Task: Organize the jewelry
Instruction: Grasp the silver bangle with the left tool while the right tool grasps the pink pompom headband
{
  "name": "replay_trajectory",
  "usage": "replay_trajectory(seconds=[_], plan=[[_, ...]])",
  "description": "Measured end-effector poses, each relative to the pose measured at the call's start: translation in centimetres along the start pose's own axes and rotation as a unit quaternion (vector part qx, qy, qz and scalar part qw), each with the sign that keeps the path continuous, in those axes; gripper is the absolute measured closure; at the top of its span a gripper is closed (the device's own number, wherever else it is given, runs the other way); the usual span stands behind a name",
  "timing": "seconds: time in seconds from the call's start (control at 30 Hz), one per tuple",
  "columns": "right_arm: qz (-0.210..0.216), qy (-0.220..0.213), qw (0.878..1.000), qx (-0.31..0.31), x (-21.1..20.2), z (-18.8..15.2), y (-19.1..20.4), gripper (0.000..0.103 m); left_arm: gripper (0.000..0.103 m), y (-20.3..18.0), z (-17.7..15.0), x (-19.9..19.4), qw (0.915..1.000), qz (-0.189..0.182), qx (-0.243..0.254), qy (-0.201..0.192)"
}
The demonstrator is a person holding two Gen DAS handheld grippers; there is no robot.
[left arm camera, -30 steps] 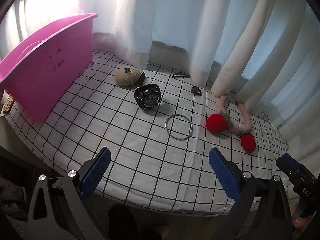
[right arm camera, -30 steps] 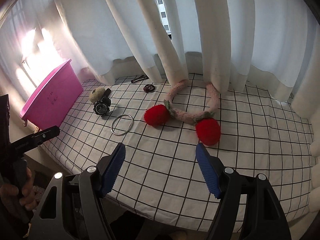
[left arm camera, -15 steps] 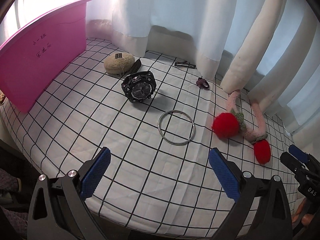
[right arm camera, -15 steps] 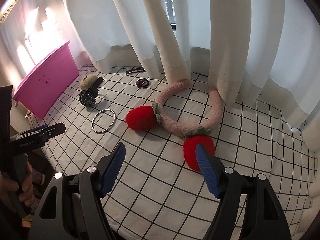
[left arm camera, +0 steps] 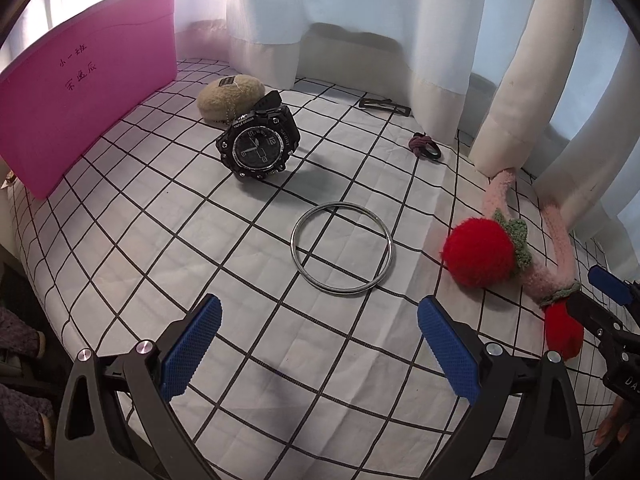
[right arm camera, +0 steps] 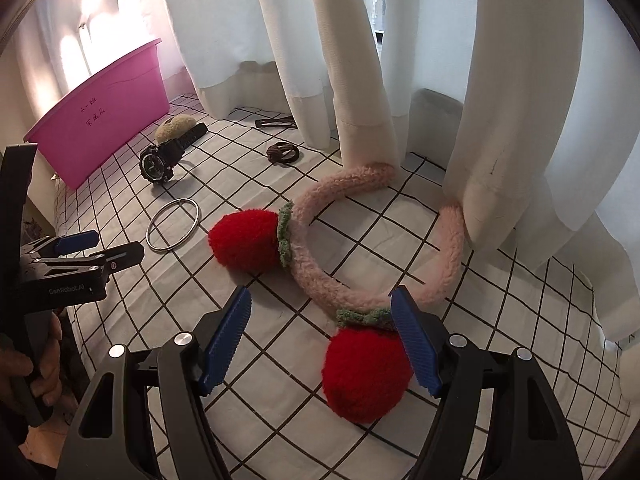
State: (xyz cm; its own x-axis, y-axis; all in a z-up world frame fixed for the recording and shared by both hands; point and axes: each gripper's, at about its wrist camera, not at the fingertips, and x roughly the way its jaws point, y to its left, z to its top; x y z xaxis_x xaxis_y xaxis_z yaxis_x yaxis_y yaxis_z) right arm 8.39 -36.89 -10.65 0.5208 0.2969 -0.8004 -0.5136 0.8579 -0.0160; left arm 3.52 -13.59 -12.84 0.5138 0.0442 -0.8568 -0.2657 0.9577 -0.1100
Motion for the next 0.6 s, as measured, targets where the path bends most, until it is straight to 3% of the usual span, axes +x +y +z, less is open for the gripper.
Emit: replay_trajectory(seconds=[0.3,0.6], plan=[[0.028,-0.016,0.998,-0.048,2.5,-0.1,-0.5,0.033,0.006,-1.5,0.2,2.8,0.9994,0.028,-0.015,-0.012],[0.023,-0.016,0.997,-0.074,4.7,0.3,-0.5,0.034,0.006,-2.3,0.7,4.3,0.9988,0.046,0.0,-0.016]])
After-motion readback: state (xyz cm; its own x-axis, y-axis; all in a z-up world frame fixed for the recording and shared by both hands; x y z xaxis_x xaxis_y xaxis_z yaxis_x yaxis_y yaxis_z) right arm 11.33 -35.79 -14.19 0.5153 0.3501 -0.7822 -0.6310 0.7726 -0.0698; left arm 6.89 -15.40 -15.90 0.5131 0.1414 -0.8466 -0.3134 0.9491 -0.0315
